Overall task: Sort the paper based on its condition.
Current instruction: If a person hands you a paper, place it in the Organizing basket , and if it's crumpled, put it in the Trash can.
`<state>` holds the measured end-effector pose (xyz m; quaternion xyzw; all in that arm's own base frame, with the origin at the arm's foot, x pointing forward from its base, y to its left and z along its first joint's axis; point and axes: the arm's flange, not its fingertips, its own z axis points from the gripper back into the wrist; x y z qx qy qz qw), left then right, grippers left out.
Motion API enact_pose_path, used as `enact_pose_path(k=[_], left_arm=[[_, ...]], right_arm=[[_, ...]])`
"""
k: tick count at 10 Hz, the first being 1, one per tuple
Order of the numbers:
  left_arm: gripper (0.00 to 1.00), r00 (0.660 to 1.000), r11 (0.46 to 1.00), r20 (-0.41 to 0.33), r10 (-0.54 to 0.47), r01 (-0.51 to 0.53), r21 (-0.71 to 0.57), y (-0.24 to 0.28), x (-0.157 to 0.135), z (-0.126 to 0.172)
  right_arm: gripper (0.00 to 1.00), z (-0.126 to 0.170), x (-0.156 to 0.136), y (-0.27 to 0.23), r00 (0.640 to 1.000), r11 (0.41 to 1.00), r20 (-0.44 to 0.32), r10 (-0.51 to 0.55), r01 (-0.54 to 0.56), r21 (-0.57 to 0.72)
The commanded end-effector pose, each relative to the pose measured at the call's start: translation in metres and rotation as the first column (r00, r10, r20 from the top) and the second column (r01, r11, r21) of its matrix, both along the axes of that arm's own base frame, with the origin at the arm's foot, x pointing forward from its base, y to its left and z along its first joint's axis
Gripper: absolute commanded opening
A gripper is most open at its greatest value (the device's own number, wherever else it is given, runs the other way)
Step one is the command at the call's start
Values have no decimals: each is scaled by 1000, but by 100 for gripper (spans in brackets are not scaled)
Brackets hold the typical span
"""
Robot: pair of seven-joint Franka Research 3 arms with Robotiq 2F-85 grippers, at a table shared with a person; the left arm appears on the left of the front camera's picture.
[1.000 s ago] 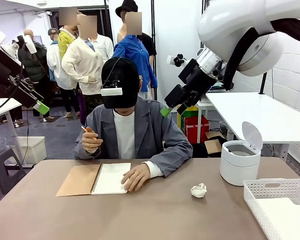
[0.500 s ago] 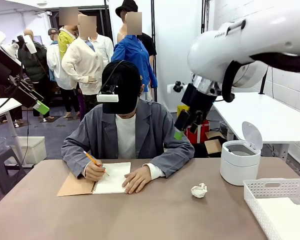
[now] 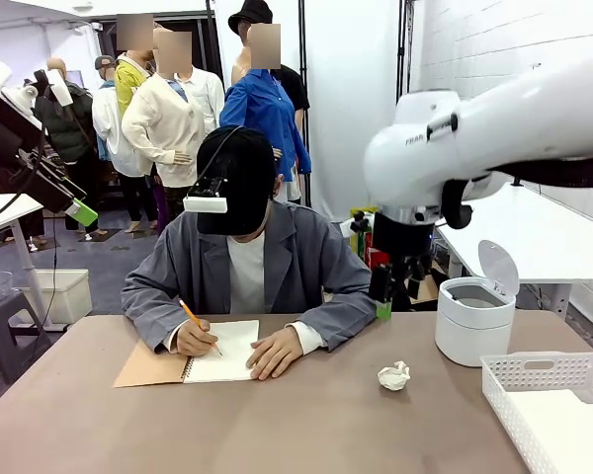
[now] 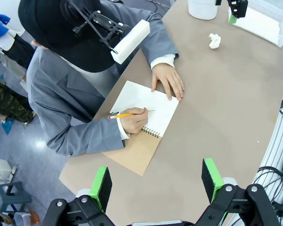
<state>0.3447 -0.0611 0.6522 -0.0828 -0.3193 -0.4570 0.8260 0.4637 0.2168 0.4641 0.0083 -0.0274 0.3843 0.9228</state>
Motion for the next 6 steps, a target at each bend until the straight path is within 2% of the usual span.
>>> enact_pose_path(k=[1,3,5,6], left_arm=[[100,1000,1000,-2,0,0,-2,1,0,0],[100,1000,1000,-2,0,0,-2,1,0,0],[100,1000,1000,-2,0,0,-2,1,0,0],[100,1000,1000,-2,0,0,-2,1,0,0]], right_arm=[[100,-37,-3,-7,990,989,38,-139,140,-37],[100,-71,-1,-11,959,960,71,-273,277,-44],[100,-95,2,-13,950,949,28,-311,312,-45],[100,-101,3,-12,951,951,38,-306,307,-21]])
